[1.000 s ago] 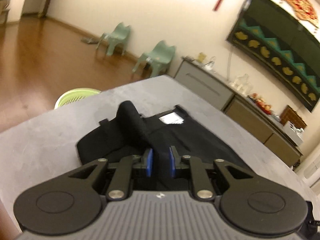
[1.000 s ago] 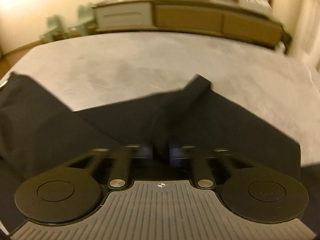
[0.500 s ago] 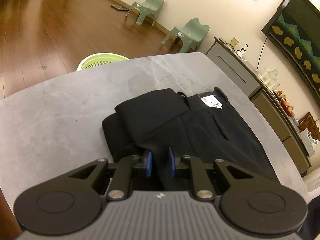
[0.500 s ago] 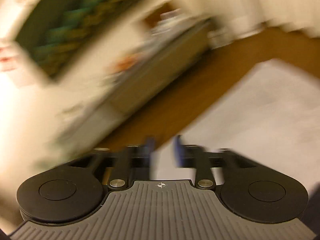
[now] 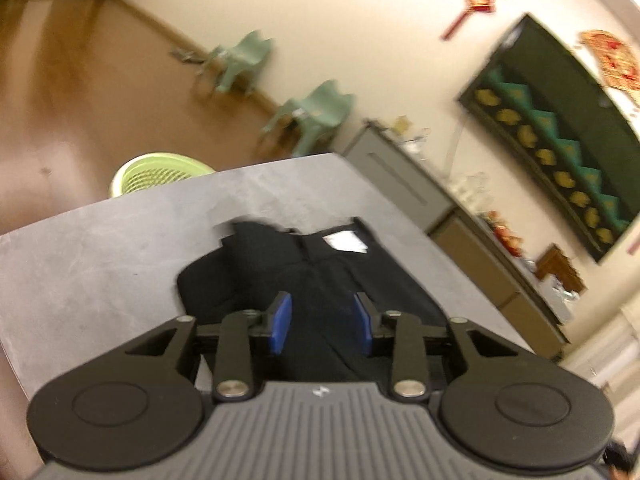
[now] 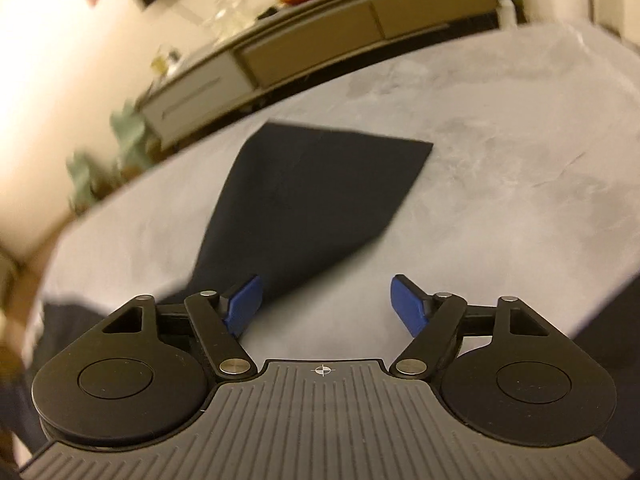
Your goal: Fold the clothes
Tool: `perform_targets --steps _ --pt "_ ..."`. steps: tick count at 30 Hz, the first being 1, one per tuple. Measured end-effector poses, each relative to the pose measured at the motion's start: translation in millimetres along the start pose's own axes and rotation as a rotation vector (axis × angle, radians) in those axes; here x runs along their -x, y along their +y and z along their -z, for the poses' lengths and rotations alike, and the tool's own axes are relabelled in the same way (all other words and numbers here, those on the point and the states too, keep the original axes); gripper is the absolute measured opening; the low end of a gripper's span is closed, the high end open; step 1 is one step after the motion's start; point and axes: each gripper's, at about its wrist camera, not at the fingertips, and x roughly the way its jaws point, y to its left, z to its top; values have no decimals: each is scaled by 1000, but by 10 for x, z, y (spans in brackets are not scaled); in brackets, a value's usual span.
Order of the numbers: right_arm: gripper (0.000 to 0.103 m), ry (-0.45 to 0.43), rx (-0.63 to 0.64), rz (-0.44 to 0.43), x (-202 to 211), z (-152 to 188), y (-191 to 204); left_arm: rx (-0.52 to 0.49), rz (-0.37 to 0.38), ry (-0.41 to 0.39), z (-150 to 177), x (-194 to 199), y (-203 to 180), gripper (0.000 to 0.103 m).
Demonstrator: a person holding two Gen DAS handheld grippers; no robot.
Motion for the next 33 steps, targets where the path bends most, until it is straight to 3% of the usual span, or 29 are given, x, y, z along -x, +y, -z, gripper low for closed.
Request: perform_targets --steps 3,5,7,9,12,18,21,24,25,26,28,29,30,31,33 --pt "78 -10 -46 12 -274 -141 -13 -73 14 2 95 120 -139 36" --pt "62 -23 -25 26 -429 -228 29 -99 2 4 95 105 -206 36" --pt "1 -16 16 50 -537 -267 114 -121 -11 7 70 61 -277 36" --pt "0 -9 51 74 -613 -292 185 -149 -19 15 5 -32 -382 36" --pt "0 -76 49 20 -232 -357 256 -219 1 8 -101 -158 -582 36" --pt "0 -287 84 -98 1426 -497 548 -369 40 55 -181 -531 -872 37" --pt "0 -386 80 -33 1940 -667 714 -389 -30 138 -136 -844 -799 37" --pt "0 -414 149 213 1655 -1005 901 -349 -113 224 -138 -1091 -619 36" --pt "2 -373 142 289 1449 -1058 807 -328 -134 243 -152 -1142 -539 36" --pt "5 -329 131 363 1241 -1106 704 -312 -152 259 -172 -1175 -453 36" --pt "34 -239 110 509 824 -1203 498 -278 -187 282 -213 -1213 -278 36" --pt "38 -194 99 582 616 -1251 395 -257 -189 292 -231 -1213 -202 36" --pt "42 -214 56 532 679 -1125 293 -240 -188 300 -246 -1211 -141 35" --pt "56 -239 11 472 763 -985 190 -231 -182 305 -256 -1206 -109 35" --pt "64 -216 -16 353 897 -666 42 -219 -172 313 -279 -1195 -60 35"
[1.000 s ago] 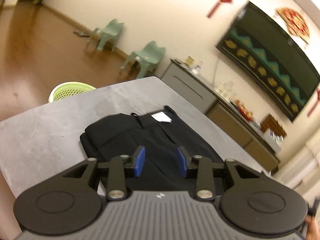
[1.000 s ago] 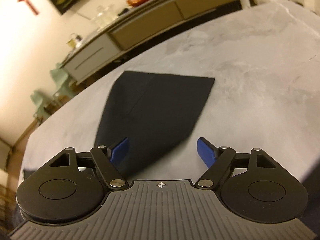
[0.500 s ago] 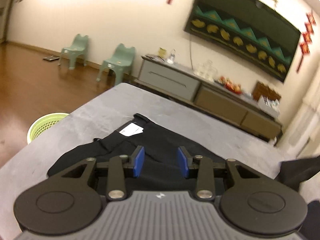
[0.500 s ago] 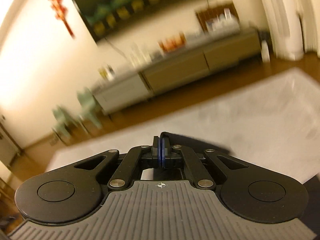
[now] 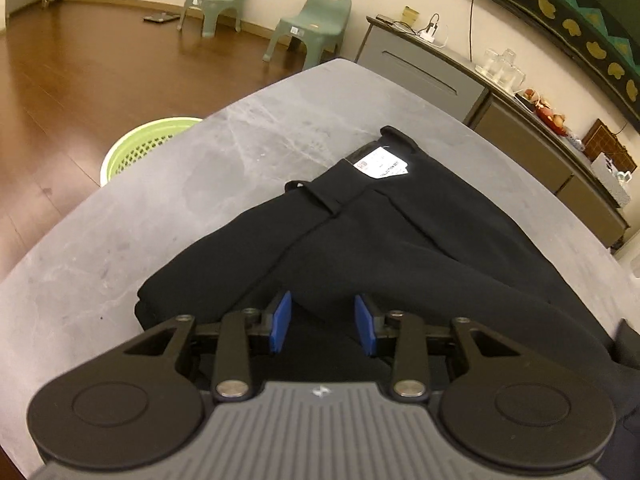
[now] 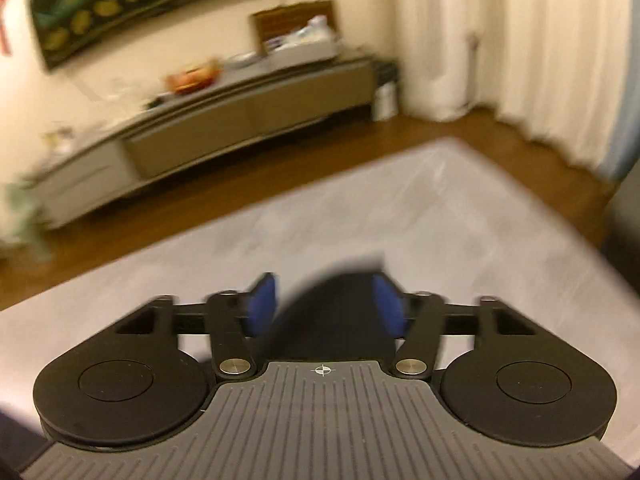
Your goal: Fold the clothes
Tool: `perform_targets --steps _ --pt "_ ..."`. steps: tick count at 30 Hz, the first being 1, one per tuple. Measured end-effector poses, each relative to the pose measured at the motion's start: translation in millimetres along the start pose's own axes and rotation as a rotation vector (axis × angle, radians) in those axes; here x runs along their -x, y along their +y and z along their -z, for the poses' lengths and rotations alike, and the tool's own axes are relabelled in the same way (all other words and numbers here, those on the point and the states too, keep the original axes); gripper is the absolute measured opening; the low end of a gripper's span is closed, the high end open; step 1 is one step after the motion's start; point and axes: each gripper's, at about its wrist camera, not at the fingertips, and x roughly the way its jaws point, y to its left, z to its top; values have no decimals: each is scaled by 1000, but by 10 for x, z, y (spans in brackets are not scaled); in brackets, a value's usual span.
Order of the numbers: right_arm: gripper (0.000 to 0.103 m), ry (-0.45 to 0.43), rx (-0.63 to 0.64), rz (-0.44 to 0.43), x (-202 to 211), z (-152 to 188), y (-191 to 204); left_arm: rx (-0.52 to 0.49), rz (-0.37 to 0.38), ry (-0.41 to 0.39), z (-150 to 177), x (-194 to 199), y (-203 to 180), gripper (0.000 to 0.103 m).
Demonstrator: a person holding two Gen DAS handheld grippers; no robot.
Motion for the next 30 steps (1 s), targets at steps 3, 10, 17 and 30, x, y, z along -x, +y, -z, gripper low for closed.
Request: perform_targets --steps 3,10,17,30 --pt "65 83 -25 -139 168 493 -269 -12 7 1 6 31 -76 37" --pt "66 259 -235 -328 -63 1078 -558 29 56 -7 158 178 -202 39" --pt "63 270 -217 -309 -370 1176 -266 115 97 28 361 143 -176 39" --pt "0 -98 -346 -572 1022 410 -585 90 46 1 369 119 -137 29"
